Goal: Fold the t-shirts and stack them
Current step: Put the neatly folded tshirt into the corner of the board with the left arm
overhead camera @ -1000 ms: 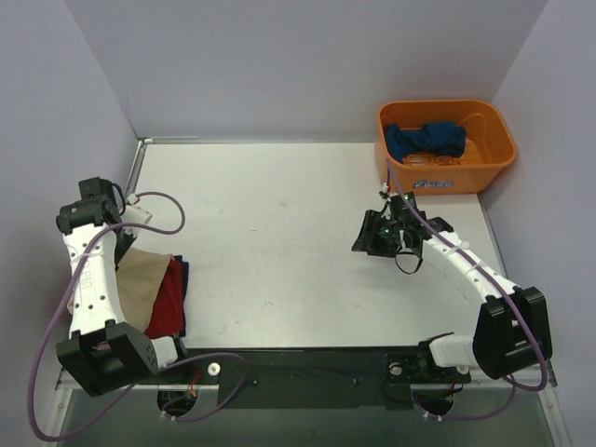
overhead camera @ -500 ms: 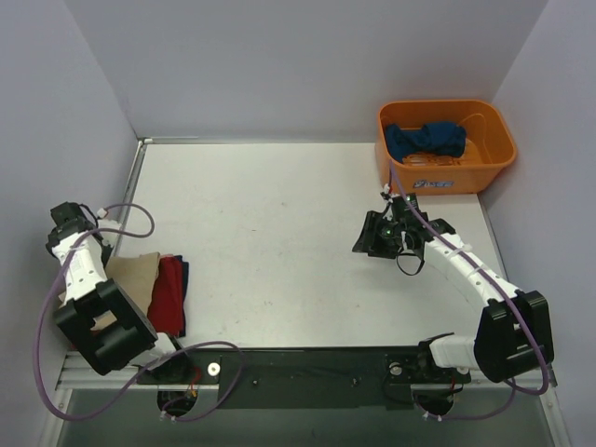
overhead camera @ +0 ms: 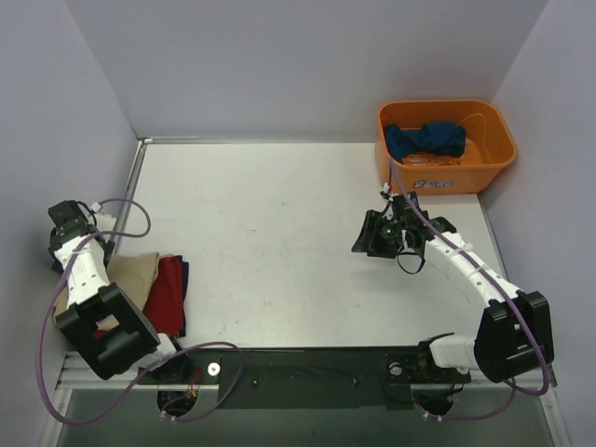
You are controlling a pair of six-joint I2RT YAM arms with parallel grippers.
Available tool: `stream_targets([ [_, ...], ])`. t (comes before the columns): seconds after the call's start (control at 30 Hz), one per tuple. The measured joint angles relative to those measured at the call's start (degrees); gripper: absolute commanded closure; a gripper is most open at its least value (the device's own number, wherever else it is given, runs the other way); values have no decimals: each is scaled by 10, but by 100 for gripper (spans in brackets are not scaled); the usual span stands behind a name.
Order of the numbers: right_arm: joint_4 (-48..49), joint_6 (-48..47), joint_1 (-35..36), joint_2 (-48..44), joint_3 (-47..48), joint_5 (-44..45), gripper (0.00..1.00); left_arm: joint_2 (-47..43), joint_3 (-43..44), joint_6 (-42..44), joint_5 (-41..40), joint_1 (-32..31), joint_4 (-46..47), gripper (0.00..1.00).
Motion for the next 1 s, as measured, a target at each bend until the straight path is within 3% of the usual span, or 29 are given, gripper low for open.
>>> stream_targets([
  [0.1,-2,0,0,0,0,-4,55,-17,27,0,5,-6,-38,36],
  [0.2,-2,2,1,0,0,-10,55,-35,82,-7,23,-45,-108,53],
  [0.33,-1,7,6,0,0,-20,55,-107,99,-28,43,-202,-215,53],
  [0.43,-1,9,14,0,-1,-24,55,-169,40,-52,51,-296,-281,46],
  [0.5,2,10,17,-1,-5,-28,55,-189,-11,-66,38,-301,-316,41],
  [0.63,1,12,22,-1,-10,-34,55,-192,-86,-89,0,-301,-359,40],
  [1.0,-3,12,24,-1,-8,-38,55,-193,-160,-96,-52,-299,-333,37],
])
